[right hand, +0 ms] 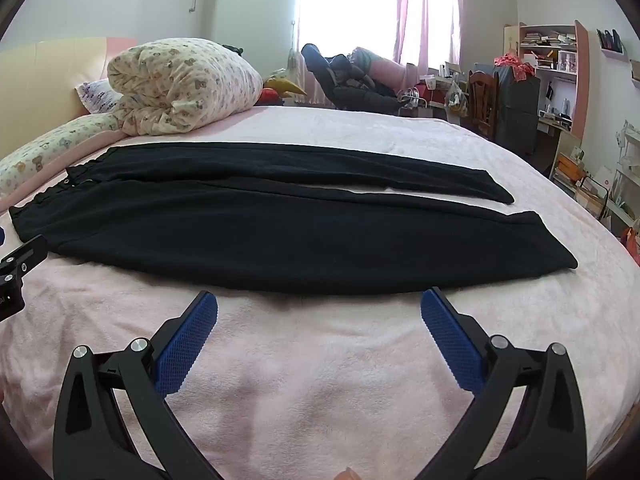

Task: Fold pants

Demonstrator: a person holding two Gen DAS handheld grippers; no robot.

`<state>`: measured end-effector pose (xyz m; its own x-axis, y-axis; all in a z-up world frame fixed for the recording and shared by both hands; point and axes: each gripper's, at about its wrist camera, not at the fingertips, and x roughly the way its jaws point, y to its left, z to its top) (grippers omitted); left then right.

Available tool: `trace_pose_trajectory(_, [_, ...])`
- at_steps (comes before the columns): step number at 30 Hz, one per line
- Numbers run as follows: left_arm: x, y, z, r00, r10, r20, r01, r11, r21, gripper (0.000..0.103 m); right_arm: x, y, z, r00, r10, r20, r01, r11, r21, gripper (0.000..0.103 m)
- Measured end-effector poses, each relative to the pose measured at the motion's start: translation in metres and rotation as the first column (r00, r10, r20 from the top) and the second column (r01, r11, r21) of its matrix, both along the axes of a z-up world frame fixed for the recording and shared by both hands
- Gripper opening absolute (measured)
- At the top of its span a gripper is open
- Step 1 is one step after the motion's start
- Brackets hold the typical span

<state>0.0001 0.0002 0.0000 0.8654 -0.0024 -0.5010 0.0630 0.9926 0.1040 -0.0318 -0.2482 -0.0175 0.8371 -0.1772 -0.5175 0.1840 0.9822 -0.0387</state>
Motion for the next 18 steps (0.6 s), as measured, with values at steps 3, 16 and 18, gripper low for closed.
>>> trace_pose_trajectory(3, [0.0,0.0,0.0,1.0,0.001,-0.001,-0.001,1.0,0.0,0.101,0.0002,0.0005,-0.0001,1.0,0.0,0.0,0.0,1.0,0.0,0.102])
trace_pose_trajectory(16, [-0.0001,0.0,-0.0001,1.0,0.002,-0.002,-0.002,1.0,-0.002,0.101,0.0006,0.0018,-0.0011,1.0,-0.001,-0.002,0.001,1.0,0.001,0.102])
trace_pose_trajectory(18, [-0.0002,-0.0001,0.0,1.0,0.002,-0.002,-0.002,1.0,-0.002,0.101,0.0005,0.0018,-0.0014,1.0,-0.001,-0.002,0.001,1.0,0.001,0.102])
